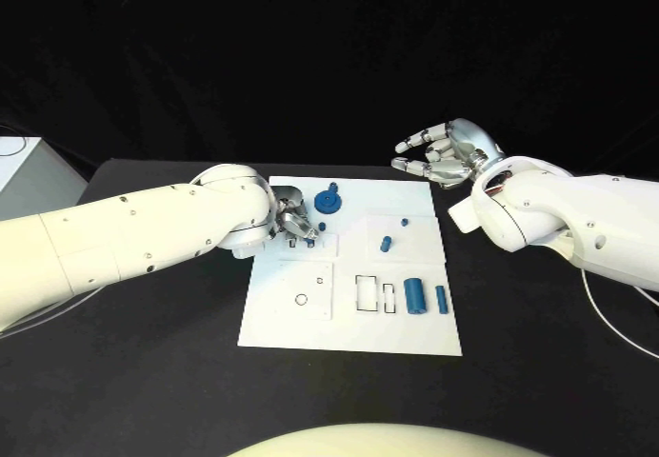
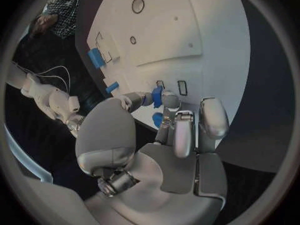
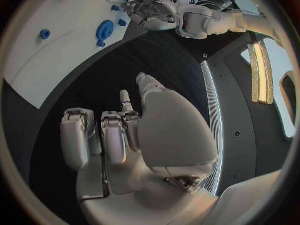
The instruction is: Assemble the parts on the task board
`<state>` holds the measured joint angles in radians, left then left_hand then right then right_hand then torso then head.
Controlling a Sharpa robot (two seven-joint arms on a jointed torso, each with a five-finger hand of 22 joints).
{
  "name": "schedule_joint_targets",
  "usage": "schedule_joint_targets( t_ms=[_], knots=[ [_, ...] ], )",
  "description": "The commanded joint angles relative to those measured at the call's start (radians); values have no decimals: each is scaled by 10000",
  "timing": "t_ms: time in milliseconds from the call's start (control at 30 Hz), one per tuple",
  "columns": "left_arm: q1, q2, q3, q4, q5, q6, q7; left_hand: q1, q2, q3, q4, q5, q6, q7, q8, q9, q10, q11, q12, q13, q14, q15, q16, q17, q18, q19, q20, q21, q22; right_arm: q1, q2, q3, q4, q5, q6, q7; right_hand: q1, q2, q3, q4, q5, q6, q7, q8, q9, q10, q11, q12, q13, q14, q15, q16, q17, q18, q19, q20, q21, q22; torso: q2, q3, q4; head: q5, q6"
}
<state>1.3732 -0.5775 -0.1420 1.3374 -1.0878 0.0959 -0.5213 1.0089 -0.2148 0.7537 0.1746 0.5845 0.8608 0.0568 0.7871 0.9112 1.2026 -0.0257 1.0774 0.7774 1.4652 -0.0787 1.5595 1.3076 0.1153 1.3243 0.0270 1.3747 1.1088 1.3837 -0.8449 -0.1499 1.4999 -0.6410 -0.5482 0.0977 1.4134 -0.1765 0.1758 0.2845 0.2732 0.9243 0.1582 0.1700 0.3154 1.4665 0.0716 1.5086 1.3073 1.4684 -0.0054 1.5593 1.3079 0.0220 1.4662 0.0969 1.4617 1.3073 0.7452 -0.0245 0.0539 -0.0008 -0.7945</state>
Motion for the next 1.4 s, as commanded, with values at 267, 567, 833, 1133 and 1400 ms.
schedule_joint_targets(
  t_ms=[267,567,833,1133,1400],
  knots=[
    [-47,-46,-12,183,-308,78,29,-3,107,2209,-2266,72,160,-100,50,-5,89,-15,50,4,1017,-51,55,2523,-207,78,18,39,9,-20,-8,3,3,-77,187,-16,-95,33,32,25,28,-61,24,37,-15,438,46,-57,2081,937,49,-55,2291,99,534,30,-59,1637,-11,-5,-1,20,-61],
    [-82,-163,-14,354,-374,293,11,-4,113,2217,-2269,75,162,-103,51,-4,88,-19,42,-11,1017,-55,55,2523,-210,87,15,46,22,-33,-11,3,6,-77,242,-66,-133,39,35,29,19,-63,24,41,-15,439,46,-55,2082,939,50,-52,2299,98,536,31,-56,1640,-12,-7,2,43,-103],
    [-142,-254,-13,428,-431,268,8,-4,113,2217,-2269,75,162,-103,51,-4,88,-19,42,-11,1017,-55,55,2523,-210,87,15,46,22,-44,-15,3,10,-78,291,-85,-139,41,35,30,15,-64,24,41,-15,429,46,-66,2073,935,50,-59,2285,97,537,31,-54,1643,-9,-6,4,44,-119],
    [-204,-291,-13,418,-476,262,5,-11,125,2238,-2276,75,164,-109,50,-2,78,-25,15,-55,1011,-63,44,2504,-211,96,6,53,29,-48,-26,3,10,-79,305,-89,-139,41,35,30,15,-64,24,41,-15,429,46,-66,2073,935,50,-59,2285,97,537,31,-54,1643,-4,-4,-5,36,-137],
    [-226,-249,-13,340,-500,257,2,-12,132,2247,-2278,74,164,-111,49,-2,86,-27,21,-47,1010,-65,43,2502,-209,91,3,49,17,-51,-23,3,7,-79,313,-89,-139,41,35,30,15,-64,24,41,-15,429,46,-66,2073,935,50,-59,2285,97,537,31,-54,1643,-3,1,-6,52,-139]
  ],
)
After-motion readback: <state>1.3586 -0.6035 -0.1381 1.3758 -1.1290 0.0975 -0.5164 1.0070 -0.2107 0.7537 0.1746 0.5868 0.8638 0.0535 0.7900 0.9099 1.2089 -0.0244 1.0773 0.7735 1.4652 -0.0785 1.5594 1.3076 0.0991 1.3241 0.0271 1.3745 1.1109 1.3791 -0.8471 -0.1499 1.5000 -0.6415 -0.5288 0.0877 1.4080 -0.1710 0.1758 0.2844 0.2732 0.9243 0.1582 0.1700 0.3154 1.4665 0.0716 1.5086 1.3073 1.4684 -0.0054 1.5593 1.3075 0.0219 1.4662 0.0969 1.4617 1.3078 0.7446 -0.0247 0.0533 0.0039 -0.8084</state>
